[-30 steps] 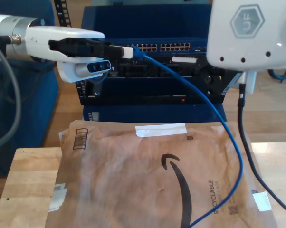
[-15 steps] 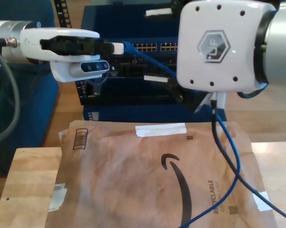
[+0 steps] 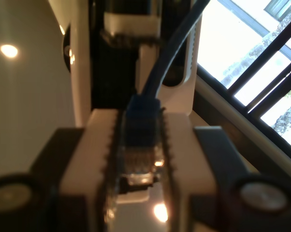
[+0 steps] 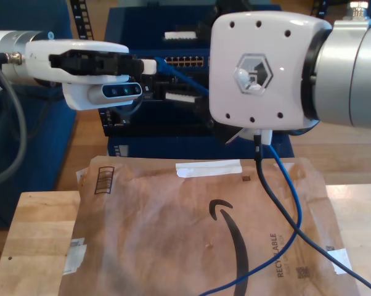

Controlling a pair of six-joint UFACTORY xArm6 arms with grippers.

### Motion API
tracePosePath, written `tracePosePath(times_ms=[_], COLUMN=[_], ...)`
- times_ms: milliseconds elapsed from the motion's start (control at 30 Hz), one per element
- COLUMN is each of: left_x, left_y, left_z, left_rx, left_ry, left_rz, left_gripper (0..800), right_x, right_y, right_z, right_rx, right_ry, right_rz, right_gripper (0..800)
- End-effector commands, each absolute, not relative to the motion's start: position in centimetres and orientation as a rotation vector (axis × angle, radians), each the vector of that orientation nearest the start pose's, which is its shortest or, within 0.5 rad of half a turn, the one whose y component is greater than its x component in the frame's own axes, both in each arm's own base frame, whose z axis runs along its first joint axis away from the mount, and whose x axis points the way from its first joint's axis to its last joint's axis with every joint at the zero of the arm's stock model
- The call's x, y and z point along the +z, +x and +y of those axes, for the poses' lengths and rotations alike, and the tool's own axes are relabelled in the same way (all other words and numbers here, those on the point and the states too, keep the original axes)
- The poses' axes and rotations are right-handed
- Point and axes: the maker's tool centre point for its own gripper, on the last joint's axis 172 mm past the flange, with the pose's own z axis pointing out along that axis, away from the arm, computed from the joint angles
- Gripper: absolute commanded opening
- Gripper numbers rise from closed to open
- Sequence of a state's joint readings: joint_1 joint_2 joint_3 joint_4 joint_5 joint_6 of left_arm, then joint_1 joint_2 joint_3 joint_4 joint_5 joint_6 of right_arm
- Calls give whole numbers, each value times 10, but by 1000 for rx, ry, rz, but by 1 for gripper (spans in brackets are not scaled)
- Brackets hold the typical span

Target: Grab the cable and plug it in

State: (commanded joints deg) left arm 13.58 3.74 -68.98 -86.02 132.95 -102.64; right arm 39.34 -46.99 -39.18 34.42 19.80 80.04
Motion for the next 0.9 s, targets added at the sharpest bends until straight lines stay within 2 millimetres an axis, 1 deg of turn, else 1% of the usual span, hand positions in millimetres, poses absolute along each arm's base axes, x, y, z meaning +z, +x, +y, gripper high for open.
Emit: tracePosePath(times_ms=[100, 167, 300, 600, 900], left_x=[512, 513, 514, 513, 512], left_y=[342, 341, 340, 340, 338], left_z=[-172, -172, -172, -172, -172], left_rx=[-2140, -2142, -2144, -2151, -2184], left_ry=[1157, 1159, 1164, 1161, 1152], left_rz=[1285, 1282, 1278, 1277, 1304], left_gripper=[2, 2, 2, 2, 2], right_x=[519, 519, 518, 518, 518], right_y=[343, 343, 343, 342, 342], right_z=[295, 295, 296, 296, 297], right_rx=[-140, -139, -136, -135, -133], right_ry=[-1615, -1614, -1613, -1614, -1615], right_rz=[1045, 1046, 1049, 1048, 1046], right_gripper=[440, 388, 334, 306, 307])
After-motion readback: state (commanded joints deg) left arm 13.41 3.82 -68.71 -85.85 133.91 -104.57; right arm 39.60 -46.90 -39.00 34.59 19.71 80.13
